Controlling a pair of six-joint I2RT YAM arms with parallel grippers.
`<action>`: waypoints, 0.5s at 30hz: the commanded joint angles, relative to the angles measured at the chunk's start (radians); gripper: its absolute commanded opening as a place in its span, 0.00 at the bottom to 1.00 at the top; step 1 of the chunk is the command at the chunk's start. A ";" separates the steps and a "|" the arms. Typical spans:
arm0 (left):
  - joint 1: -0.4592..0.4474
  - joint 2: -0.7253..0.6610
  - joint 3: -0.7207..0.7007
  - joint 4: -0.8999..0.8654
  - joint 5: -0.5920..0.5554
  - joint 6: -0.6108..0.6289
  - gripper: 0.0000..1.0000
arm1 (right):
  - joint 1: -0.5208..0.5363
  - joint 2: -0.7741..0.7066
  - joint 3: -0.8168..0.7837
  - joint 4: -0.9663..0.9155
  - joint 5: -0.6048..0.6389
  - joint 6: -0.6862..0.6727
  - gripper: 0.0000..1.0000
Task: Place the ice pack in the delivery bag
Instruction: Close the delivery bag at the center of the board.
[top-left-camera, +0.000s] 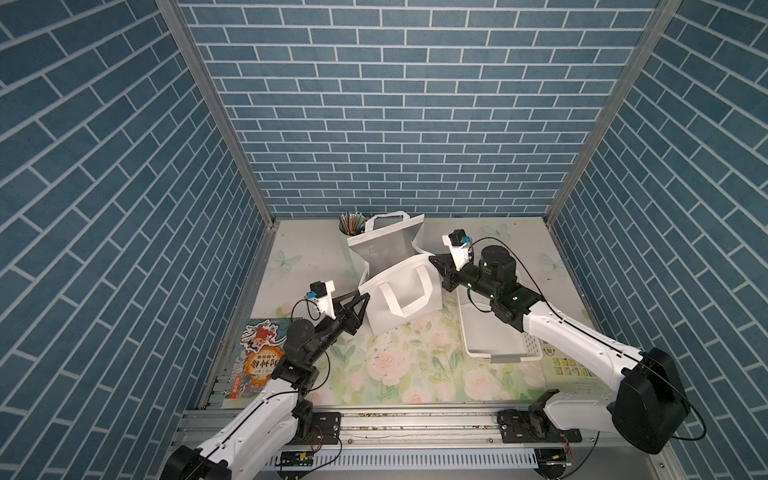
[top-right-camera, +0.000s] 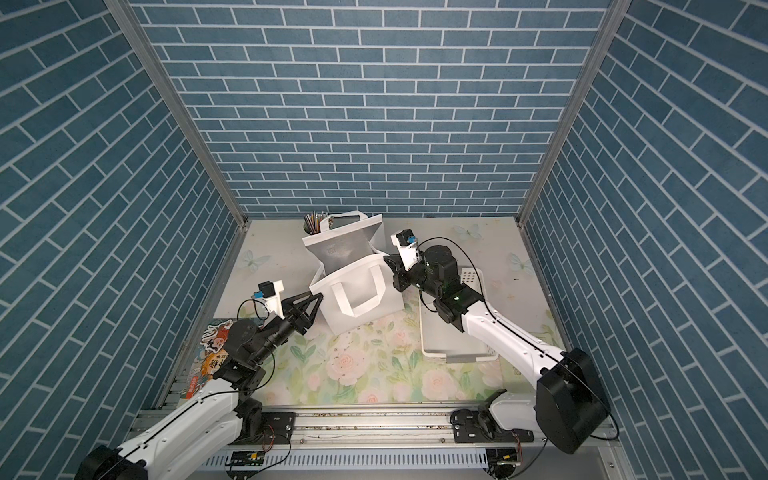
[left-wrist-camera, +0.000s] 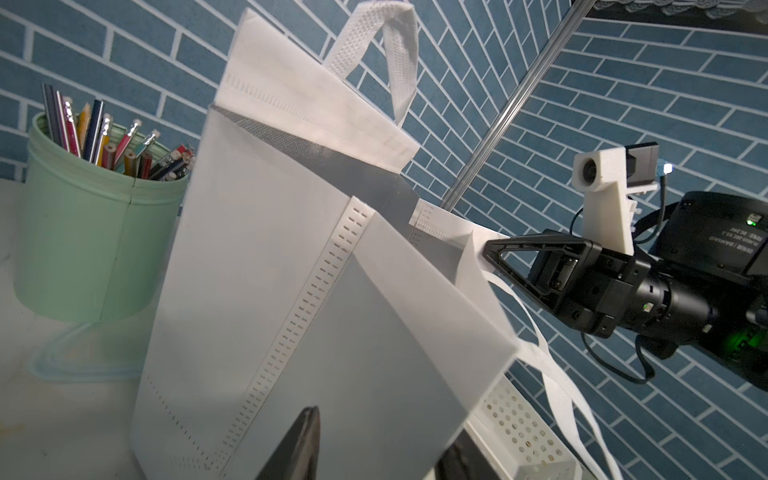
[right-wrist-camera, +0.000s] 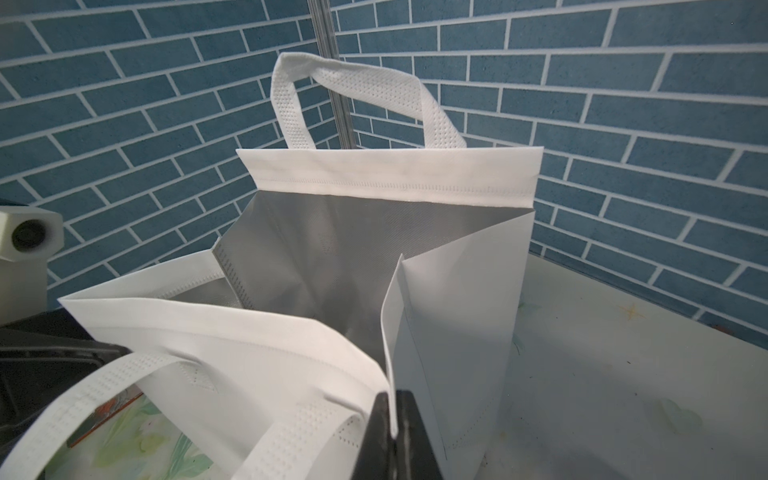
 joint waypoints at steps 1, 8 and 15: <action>-0.009 0.016 0.018 0.068 0.023 -0.024 0.40 | -0.003 0.013 0.046 -0.069 0.057 0.071 0.00; -0.031 0.015 0.019 0.080 0.006 -0.054 0.15 | -0.002 -0.006 0.072 -0.154 0.079 0.178 0.16; -0.050 0.017 0.033 0.057 -0.016 -0.067 0.05 | -0.001 -0.054 0.082 -0.215 0.055 0.281 0.37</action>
